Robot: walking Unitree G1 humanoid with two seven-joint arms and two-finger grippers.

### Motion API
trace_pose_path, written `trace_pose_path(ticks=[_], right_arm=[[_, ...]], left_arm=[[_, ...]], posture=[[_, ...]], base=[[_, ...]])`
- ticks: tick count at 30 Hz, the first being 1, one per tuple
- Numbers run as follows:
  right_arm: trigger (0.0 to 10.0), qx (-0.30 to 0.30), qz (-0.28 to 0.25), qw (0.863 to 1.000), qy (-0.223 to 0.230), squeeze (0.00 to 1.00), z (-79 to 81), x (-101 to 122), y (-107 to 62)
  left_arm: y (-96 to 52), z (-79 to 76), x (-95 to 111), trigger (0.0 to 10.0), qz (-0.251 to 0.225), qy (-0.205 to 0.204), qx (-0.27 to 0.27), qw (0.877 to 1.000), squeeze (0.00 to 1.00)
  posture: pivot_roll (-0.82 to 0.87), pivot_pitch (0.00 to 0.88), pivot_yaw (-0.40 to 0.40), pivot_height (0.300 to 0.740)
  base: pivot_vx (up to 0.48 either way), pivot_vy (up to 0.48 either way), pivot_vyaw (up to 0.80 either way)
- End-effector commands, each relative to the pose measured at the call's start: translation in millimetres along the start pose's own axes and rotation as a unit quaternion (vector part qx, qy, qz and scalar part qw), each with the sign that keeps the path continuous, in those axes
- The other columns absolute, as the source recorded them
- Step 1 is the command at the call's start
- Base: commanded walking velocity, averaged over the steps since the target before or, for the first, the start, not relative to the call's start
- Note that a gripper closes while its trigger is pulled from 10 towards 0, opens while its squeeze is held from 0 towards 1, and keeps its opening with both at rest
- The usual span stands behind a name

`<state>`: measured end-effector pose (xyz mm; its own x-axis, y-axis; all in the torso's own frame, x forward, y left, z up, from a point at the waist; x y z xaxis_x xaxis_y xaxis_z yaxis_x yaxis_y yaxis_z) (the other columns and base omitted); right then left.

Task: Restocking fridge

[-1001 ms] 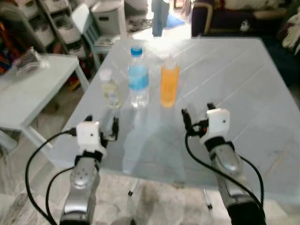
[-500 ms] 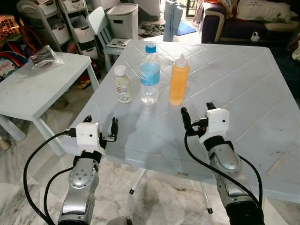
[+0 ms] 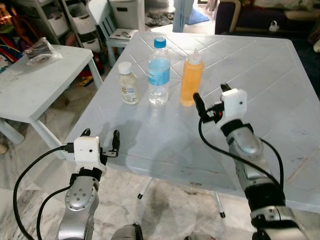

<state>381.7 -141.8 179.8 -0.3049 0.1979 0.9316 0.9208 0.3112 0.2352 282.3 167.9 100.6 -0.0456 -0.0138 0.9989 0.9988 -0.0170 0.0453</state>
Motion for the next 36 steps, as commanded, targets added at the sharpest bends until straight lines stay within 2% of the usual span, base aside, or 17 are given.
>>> trace_pose_path(ticks=[1, 11, 25, 36], right_arm=[[10.0, 0.014, -0.006, 1.0, -0.007, 0.0, 3.4, 2, 4.4], [10.0, 0.027, -0.023, 0.999, -0.016, 0.0, 1.8, 12, 20.5], [10.0, 0.041, -0.062, 0.997, -0.028, 0.0, -4.5, 38, 48.8], [10.0, 0.058, -0.079, 0.995, -0.019, 0.0, -0.5, 53, 61.2]], left_arm=[[-5.7, 2.0, 0, 10.0, 0.006, 0.011, -0.004, 1.0, 0.0], [-18.3, 3.0, -1, 10.0, 0.023, 0.018, -0.007, 1.0, 0.0], [-22.0, 4.2, 2, 10.0, 0.036, 0.025, -0.016, 0.999, 0.0], [-22.0, 1.3, 3, 10.0, 0.039, 0.024, -0.019, 0.999, 0.0]], posture=[[0.01, 0.205, 0.068, 0.74], [0.04, 0.228, 0.075, 0.74], [0.07, 0.241, 0.092, 0.74], [0.08, 0.247, 0.095, 0.74]], base=[[0.0, 0.0, 0.0], [0.0, 0.0, 0.0], [0.0, 0.0, 0.0], [0.0, 0.0, 0.0]])
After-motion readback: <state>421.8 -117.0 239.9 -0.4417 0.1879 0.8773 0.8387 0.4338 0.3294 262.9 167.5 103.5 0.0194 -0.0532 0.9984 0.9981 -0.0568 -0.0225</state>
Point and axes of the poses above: a point about 5 cm out from each wrist's last joint towards the gripper, its own y axis pointing out of the wrist towards the gripper, its own x axis along the axis of the wrist's last joint, z = x × y, the point moved 4 cm from there along y, pointing out of the wrist towards the gripper, and after that the axes turned 3 degrees about -y, right-handed, at the moved point
